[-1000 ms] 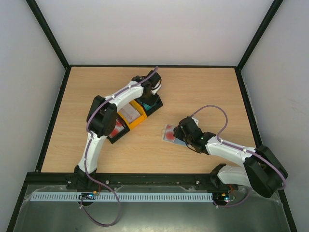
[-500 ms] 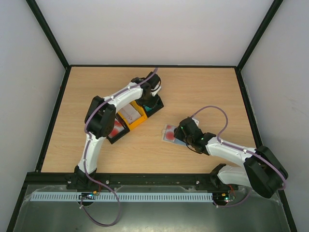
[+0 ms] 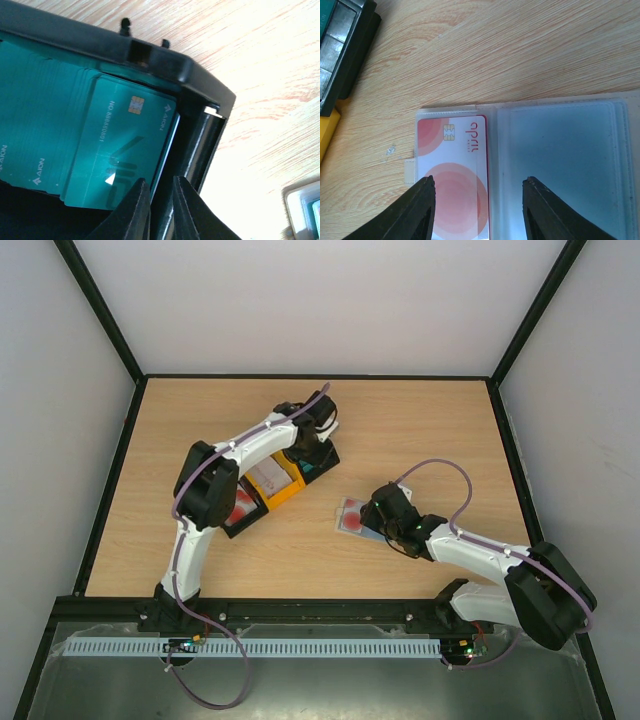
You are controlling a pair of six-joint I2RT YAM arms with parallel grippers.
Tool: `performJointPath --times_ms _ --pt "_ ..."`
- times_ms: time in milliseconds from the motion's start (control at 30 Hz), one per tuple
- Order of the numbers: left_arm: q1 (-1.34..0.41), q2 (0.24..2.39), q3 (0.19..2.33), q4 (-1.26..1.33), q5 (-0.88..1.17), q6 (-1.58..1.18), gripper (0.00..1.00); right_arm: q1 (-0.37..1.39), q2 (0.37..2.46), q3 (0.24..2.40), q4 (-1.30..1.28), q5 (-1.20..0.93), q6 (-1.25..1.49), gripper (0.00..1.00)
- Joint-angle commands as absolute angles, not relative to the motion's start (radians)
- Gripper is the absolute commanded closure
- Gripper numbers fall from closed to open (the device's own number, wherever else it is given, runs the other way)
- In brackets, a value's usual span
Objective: Put the credit cards into the card holder
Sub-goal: Pick up the credit card from the storage box.
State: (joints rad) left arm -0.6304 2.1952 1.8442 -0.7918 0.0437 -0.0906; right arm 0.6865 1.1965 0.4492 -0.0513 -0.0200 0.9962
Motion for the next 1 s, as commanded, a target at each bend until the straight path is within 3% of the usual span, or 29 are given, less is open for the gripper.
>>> performJointPath --times_ms 0,500,667,967 --pt "-0.646 2.164 1.827 -0.81 0.067 -0.1 0.85 0.683 1.186 0.44 -0.06 0.005 1.005 0.53" --pt "-0.652 2.143 1.84 -0.825 0.109 -0.09 0.8 0.682 1.19 0.444 -0.059 0.005 1.003 0.53" --pt "-0.651 2.137 1.878 -0.835 0.122 -0.081 0.74 0.683 1.195 0.445 -0.056 0.005 1.002 0.53" --pt "-0.65 2.158 1.904 -0.836 0.029 -0.083 0.53 0.682 1.199 0.445 -0.054 0.006 1.003 0.53"
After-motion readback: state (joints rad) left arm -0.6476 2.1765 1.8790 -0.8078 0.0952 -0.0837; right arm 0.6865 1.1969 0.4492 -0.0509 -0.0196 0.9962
